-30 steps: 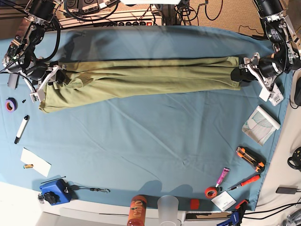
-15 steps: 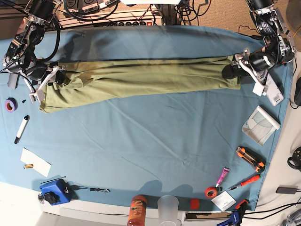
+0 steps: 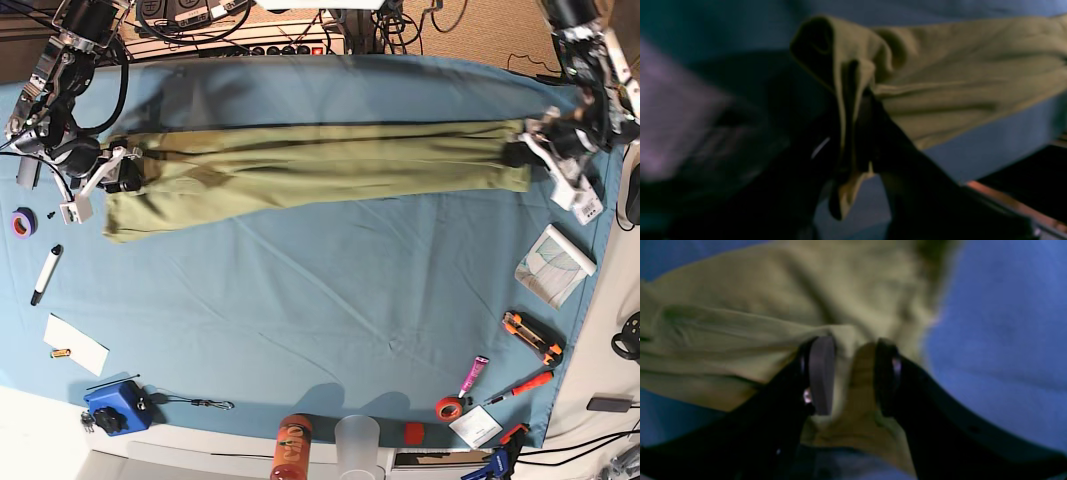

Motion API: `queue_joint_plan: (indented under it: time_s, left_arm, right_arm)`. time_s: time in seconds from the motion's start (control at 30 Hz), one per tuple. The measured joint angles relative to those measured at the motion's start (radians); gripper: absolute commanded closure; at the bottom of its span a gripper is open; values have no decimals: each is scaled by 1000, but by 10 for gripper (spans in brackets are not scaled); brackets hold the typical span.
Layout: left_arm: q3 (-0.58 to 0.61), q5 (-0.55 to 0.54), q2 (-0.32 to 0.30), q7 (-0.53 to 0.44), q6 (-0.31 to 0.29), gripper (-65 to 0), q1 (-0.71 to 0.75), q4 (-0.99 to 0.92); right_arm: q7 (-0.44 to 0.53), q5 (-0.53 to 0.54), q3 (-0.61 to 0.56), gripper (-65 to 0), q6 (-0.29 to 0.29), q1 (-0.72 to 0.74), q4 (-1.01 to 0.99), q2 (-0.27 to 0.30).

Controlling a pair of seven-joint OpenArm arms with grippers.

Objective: Layout the t-shirt on the table in an organized manner, then fold the t-shirt properly
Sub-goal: 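Lay the stretched strip flat on the table with both grippers, then carry the left gripper's end of the strip toward the right gripper, folding it over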

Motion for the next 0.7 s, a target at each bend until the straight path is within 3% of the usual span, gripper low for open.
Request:
queue_joint_plan:
  time_s: [0.1,0.37,0.5,0.6,0.7]
  left_arm:
    - [-3,-109,-39,47,-28,0,3,0]
    - [-2,-472,-53,96,-152,0,15,79]
    - [-2,-488,-40,100,-163,0,40,206]
    - [1,-492,20,101,-193,0,66,303]
    - [55,-410,69,100,-193,0,91,379]
  right_arm:
    - [0,-1,0,-217,0,0,0,0]
    - [0,-1,0,-217,0,0,0,1]
    - [0,-1,0,-217,0,0,0,0]
    - [0,-1,0,-217,0,0,0,0]
    - [0,-1,0,-217,0,0,0,0]
